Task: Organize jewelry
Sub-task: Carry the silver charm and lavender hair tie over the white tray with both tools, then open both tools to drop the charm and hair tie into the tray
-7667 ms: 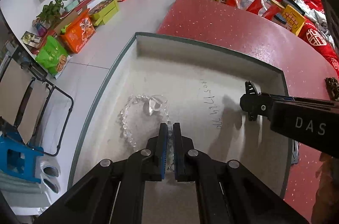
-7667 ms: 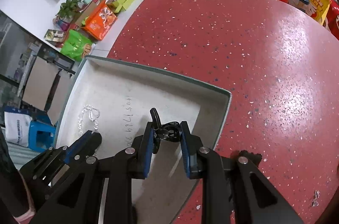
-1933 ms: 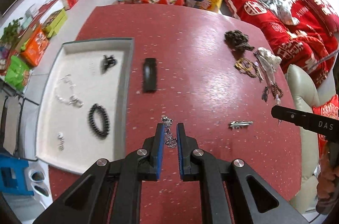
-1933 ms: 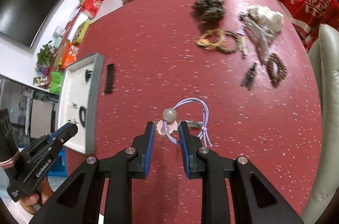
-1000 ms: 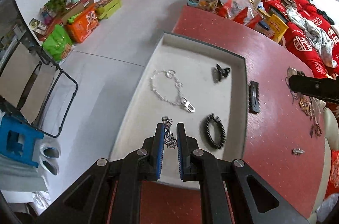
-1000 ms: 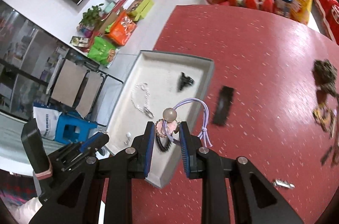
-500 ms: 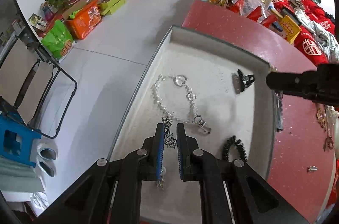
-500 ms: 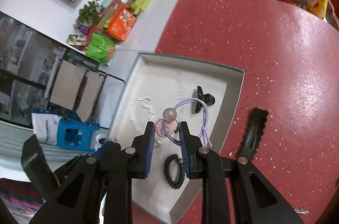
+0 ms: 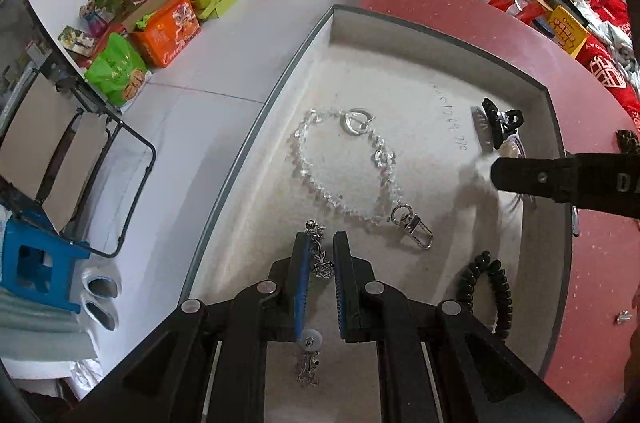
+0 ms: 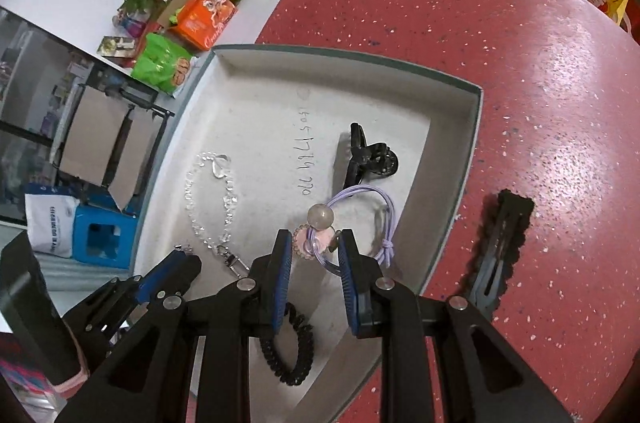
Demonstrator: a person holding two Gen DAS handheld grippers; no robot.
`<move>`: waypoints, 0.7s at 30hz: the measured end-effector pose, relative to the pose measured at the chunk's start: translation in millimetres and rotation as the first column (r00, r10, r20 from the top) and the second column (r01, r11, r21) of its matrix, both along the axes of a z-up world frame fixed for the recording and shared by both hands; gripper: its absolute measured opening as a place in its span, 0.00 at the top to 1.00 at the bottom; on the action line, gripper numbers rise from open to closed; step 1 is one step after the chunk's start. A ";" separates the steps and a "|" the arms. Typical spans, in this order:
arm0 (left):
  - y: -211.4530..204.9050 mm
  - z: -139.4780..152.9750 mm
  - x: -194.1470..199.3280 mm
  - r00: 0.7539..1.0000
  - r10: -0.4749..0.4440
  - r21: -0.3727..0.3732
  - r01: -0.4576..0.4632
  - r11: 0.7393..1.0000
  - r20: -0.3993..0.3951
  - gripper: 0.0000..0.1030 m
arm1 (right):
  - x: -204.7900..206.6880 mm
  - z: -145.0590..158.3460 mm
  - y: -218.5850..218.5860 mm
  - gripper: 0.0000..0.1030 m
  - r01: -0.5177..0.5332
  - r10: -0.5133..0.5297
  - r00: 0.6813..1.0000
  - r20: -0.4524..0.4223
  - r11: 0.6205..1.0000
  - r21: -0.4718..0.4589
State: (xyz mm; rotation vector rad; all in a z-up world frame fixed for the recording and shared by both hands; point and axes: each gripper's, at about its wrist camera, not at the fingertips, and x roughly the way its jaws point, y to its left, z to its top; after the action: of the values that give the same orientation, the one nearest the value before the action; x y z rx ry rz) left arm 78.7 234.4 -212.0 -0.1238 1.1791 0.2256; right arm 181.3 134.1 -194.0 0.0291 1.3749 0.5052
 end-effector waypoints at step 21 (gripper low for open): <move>-12.3 4.5 6.2 0.999 -0.003 0.056 0.006 0.998 -0.048 0.87 | 5.7 -5.7 -16.8 0.56 0.057 -0.052 0.996 -0.067 0.995 0.077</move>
State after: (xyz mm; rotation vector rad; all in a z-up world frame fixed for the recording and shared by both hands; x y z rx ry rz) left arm 84.9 222.1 -207.5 -0.0662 1.2196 0.2587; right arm 187.0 117.3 -199.7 0.1482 1.4127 0.5160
